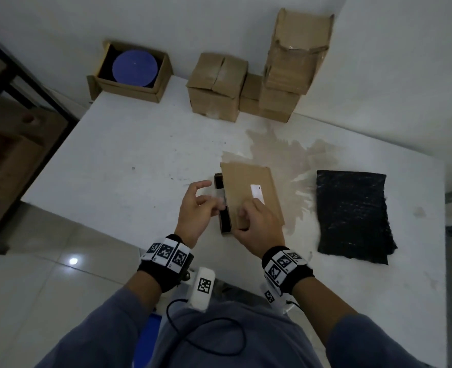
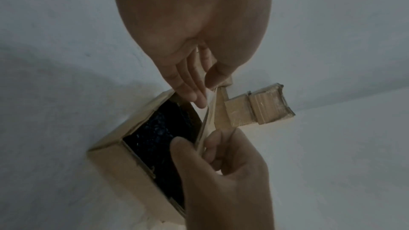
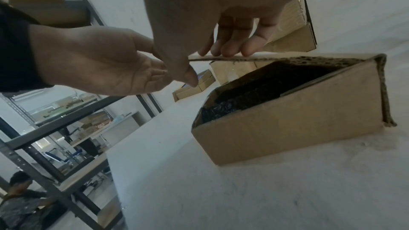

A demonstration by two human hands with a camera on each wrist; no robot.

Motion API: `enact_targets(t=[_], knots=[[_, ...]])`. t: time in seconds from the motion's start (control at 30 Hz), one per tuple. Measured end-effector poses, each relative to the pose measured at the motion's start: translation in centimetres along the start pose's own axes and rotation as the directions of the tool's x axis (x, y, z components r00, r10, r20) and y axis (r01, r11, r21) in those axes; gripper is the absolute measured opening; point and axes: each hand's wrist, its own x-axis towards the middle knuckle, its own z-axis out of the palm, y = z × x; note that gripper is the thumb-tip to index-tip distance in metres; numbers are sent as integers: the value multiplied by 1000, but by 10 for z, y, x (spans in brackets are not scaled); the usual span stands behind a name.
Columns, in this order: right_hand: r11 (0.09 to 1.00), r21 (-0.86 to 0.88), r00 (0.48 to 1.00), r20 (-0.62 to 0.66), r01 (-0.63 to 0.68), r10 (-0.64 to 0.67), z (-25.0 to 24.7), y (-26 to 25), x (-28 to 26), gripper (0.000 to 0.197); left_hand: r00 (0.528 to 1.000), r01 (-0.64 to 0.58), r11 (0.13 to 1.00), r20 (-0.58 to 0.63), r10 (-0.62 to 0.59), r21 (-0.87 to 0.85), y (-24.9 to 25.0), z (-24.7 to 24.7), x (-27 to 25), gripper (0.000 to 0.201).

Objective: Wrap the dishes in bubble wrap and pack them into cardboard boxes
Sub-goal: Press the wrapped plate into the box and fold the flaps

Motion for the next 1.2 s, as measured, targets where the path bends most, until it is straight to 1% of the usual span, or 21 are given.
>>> enact_targets(t=[0.07,0.13,0.23,0.3,0.33,0.4,0.47,0.57,0.63,0.67,0.77,0.83,0.9,1.1,1.2], knots=[[1000,-25,1000,-12,6,-7,5,-2,1,39,999,42,998,37,-40,-54,0,-5,2,40],[997,-77,1000,-9,12,-12,11,-4,1,38,996,72,995,54,-68,-74,0,-8,6,38],[989,-149,1000,11,4,-2,19,-9,1,35,990,138,987,20,-136,-86,-3,-12,17,26],[985,-175,1000,15,1,2,23,-11,-1,34,989,143,987,-28,-145,-67,-12,-15,24,13],[983,-181,1000,16,6,-3,24,-11,-1,36,990,128,991,-46,-130,-48,-16,-18,27,14],[982,-189,999,30,18,-13,27,-11,-1,39,992,114,993,-58,-115,-19,-22,-22,32,27],[979,-200,999,25,30,-26,30,-12,1,42,991,128,991,-46,-129,-24,-26,-27,38,37],[973,-231,998,-55,5,-18,33,-16,7,42,981,195,978,-13,-196,-70,-37,-33,47,42],[965,-257,994,-103,-53,27,37,-18,14,42,967,254,962,-4,-255,-102,-45,-34,52,38],[959,-267,993,-96,-92,68,40,-18,18,46,959,279,953,-14,-283,-116,-49,-34,54,34],[918,-319,969,-10,-236,246,52,-18,28,67,947,310,940,-43,-319,-142,-59,-31,59,20],[886,-352,947,-1,-301,321,59,-15,30,74,946,312,943,-57,-320,-116,-66,-30,64,12],[875,-360,939,-7,-324,345,64,-11,29,76,945,314,945,-70,-320,-90,-70,-29,67,11],[855,-396,935,-32,-336,352,72,-8,29,83,945,320,947,-68,-321,-21,-79,-24,72,7],[841,-417,933,-47,-344,358,75,-9,30,84,943,326,945,-77,-324,25,-80,-19,75,8]])
